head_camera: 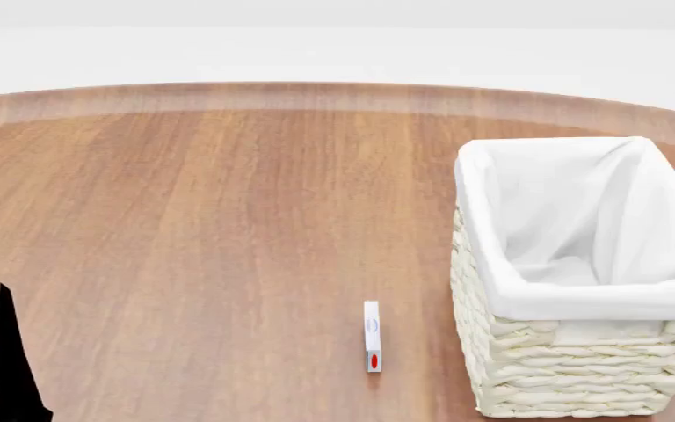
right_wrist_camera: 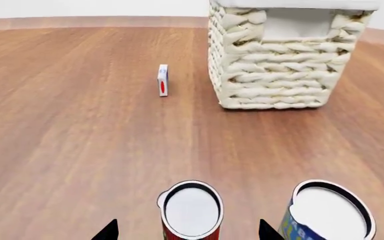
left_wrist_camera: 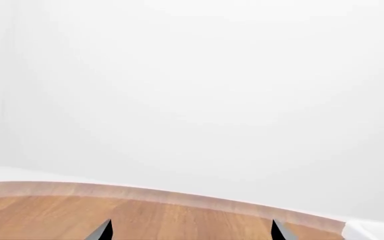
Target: Pick up the tomato sauce, and put it in the basket.
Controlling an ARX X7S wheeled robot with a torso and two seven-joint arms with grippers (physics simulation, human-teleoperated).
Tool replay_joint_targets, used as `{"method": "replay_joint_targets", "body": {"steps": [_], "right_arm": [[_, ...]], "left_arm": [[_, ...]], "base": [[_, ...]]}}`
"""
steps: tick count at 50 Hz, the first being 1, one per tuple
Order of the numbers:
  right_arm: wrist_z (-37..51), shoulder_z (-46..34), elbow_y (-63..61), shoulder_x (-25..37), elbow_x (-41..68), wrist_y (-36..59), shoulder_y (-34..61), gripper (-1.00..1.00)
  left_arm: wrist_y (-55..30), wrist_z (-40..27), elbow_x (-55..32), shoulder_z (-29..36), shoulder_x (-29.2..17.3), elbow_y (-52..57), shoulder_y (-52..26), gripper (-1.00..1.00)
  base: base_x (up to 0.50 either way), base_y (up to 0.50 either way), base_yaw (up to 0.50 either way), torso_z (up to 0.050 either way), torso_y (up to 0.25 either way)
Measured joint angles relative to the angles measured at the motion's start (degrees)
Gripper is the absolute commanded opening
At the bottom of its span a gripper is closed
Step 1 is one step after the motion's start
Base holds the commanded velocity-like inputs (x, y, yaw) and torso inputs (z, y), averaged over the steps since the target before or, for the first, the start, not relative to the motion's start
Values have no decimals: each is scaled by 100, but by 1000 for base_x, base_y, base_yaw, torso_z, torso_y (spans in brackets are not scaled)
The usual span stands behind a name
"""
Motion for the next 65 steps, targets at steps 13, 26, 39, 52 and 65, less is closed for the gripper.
{"method": "replay_joint_targets", "body": {"steps": [13,26,39,52,65], "right_arm": [[-158,-36,296,-62,226,-70,166,100],[-265,-53,457,-104,402,23,392,100],[-339,-61,570,-138,535,133,589,100],[-429,-72,747,-184,651,152,717,100],[-519,-101,926,-245,745,167,823,100]], "left_arm": [[54,-9,-5,28,-14,-40,26,100],[99,-21,-10,52,-32,-78,47,100],[139,-34,-34,61,-53,-110,51,100],[135,-72,-53,76,-87,-94,48,100],[140,-101,-50,115,-112,-100,42,100]], "base": [[0,0,0,0,0],[0,0,0,0,0],[0,0,0,0,0],[0,0,0,0,0],[0,0,0,0,0]]}}
